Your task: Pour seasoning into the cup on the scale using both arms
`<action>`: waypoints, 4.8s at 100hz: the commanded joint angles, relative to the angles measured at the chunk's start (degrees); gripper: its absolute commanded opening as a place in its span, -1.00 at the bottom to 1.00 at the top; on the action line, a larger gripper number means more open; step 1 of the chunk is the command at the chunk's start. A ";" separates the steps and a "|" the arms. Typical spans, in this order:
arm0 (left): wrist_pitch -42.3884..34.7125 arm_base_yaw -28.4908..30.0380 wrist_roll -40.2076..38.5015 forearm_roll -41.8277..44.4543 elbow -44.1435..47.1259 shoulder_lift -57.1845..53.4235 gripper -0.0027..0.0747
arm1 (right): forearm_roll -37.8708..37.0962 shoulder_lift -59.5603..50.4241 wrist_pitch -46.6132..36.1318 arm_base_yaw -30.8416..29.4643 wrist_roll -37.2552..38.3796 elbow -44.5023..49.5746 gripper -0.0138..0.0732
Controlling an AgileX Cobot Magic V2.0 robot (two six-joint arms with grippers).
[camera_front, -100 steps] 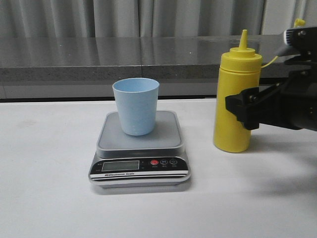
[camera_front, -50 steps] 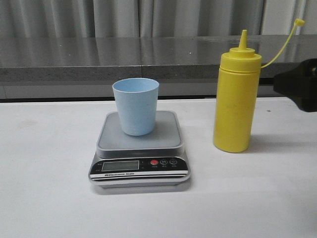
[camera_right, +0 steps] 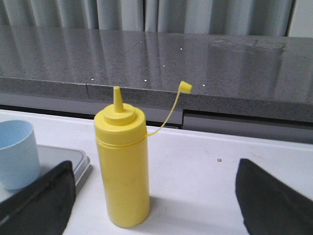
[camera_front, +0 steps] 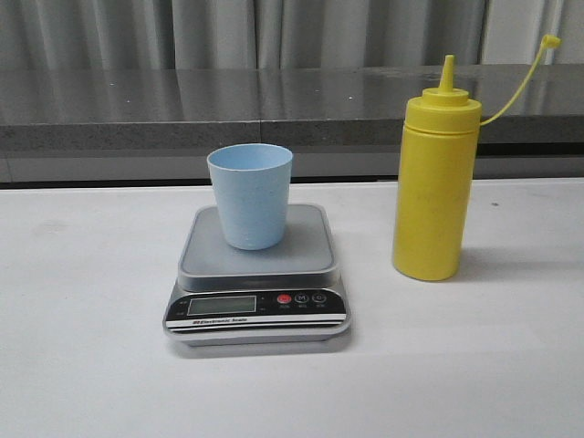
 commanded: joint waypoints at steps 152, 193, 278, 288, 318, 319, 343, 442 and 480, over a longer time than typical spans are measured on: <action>-4.54 0.25 -0.57 0.01 -1.47 0.42 -0.98 | -19.06 -11.66 20.04 -4.48 7.89 -9.90 -0.84; -4.54 0.25 -0.57 0.01 -1.47 0.42 -0.98 | -19.06 -11.66 20.04 -4.48 7.89 -9.90 -0.84; -4.54 0.25 -0.57 0.01 -1.47 0.42 -0.98 | -19.11 -28.74 14.88 -15.69 13.35 1.02 -0.84; -4.54 0.25 -0.57 0.01 -1.47 0.42 -0.98 | -19.11 -32.54 14.94 -15.82 13.40 3.17 -0.84; -4.54 0.25 -0.57 0.01 -1.47 0.42 -0.98 | -19.08 -38.67 14.91 -15.82 14.60 9.86 -0.84; -4.54 0.25 -0.57 0.01 -1.47 0.42 -0.98 | -19.08 -38.67 14.91 -15.82 14.60 10.15 -0.84; -4.54 0.25 -0.57 0.01 -1.47 0.42 -0.98 | -19.08 -38.67 16.29 -15.82 14.60 11.30 -0.84; -4.54 0.25 -0.57 0.01 -1.47 0.42 -0.98 | -19.08 -38.67 17.86 -15.82 14.60 11.30 -0.84; -4.54 0.25 -0.57 0.01 -1.47 0.42 -0.98 | -19.08 -38.67 17.86 -15.82 14.60 11.30 -0.84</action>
